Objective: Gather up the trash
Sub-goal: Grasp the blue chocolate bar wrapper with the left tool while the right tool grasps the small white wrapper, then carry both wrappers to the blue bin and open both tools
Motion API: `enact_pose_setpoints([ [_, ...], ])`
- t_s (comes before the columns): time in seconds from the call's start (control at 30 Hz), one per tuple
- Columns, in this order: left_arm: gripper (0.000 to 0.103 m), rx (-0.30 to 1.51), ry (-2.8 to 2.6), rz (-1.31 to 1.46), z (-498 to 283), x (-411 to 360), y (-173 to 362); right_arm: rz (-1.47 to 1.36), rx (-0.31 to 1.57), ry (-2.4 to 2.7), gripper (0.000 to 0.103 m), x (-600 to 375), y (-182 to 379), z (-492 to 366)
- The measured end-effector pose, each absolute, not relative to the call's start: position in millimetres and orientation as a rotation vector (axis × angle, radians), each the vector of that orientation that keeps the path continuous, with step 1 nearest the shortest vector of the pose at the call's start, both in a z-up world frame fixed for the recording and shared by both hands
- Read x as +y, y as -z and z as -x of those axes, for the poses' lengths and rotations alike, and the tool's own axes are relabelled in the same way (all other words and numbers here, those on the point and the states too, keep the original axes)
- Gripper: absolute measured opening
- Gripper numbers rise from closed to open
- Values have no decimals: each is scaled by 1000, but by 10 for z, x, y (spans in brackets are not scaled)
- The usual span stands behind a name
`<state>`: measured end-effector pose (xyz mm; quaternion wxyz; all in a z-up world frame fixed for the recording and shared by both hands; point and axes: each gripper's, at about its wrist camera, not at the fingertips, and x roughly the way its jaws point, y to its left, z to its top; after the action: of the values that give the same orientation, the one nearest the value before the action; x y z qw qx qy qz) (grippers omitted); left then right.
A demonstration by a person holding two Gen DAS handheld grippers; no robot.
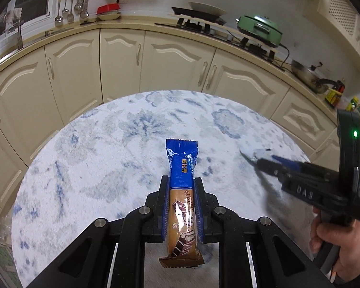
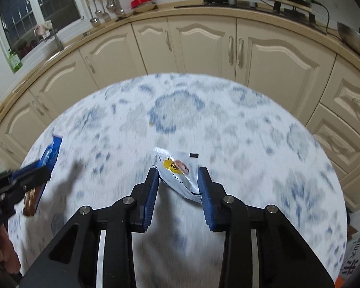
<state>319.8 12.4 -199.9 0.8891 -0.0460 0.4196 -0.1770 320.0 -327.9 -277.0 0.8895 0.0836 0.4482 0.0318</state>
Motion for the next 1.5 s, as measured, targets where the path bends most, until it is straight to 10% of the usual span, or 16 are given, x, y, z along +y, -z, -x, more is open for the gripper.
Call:
enact_pose_setpoints([
  [0.33, 15, 872, 354, 92, -2924, 91, 1924, -88, 919, -36, 51, -3179, 2828, -3237],
  [0.83, 15, 836, 363, 69, -2731, -64, 1726, -249, 901, -118, 20, -3357, 2722, -2834],
  [1.5, 15, 804, 457, -10, -2447, -755, 1516, -284, 840, -103, 18, -3689, 2449, -2281],
])
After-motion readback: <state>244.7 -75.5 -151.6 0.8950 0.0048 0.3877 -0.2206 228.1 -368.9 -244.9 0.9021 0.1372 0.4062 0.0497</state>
